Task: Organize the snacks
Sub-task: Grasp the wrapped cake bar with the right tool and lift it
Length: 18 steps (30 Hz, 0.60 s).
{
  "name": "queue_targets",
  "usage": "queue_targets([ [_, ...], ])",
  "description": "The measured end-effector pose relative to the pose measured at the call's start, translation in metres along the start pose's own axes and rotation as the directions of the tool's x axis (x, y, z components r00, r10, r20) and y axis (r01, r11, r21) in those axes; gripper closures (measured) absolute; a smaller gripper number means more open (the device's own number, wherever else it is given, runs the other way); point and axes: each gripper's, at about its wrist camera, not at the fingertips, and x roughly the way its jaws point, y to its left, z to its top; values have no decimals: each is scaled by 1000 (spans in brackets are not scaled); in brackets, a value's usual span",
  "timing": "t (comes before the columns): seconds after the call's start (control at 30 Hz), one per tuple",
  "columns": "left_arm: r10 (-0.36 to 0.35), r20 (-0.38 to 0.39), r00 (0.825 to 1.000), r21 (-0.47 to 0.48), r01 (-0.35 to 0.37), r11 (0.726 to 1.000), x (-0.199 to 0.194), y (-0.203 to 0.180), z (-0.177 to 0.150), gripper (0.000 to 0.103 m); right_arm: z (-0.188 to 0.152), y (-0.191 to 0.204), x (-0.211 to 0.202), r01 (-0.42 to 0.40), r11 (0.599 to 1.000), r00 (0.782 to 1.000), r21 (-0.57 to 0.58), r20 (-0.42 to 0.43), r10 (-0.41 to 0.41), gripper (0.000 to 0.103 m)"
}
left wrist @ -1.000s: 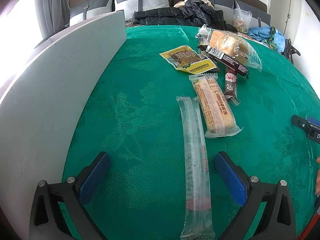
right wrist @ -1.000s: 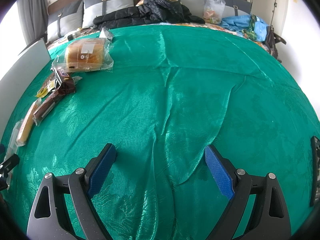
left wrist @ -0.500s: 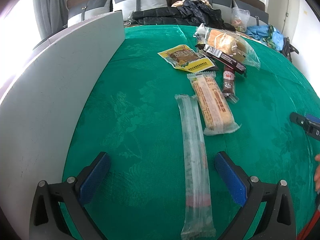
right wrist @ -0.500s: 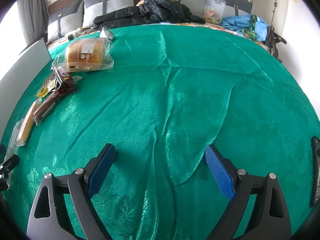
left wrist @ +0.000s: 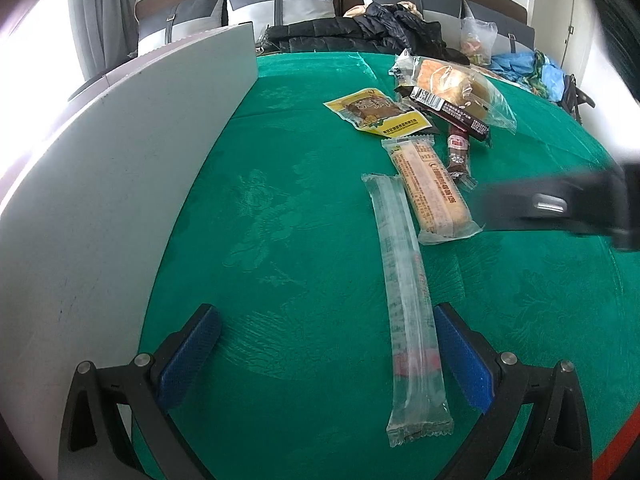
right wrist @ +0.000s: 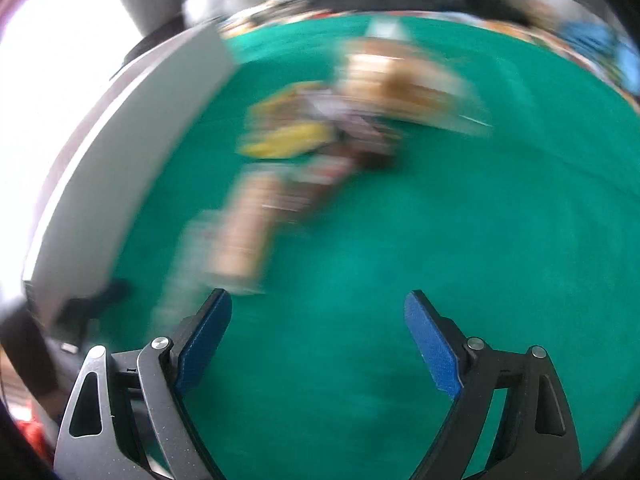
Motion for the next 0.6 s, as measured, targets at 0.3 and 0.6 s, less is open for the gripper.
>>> queue_targets([
  [0.3, -1, 1, 1000, 0, 1, 1000, 1, 0, 0, 0, 38, 27, 51, -3, 995, 993, 95, -118, 14, 41],
  [0.6, 0, 3, 1000, -1, 0, 1000, 0, 2, 1, 0, 31, 9, 40, -87, 993, 983, 76, -157, 99, 50],
])
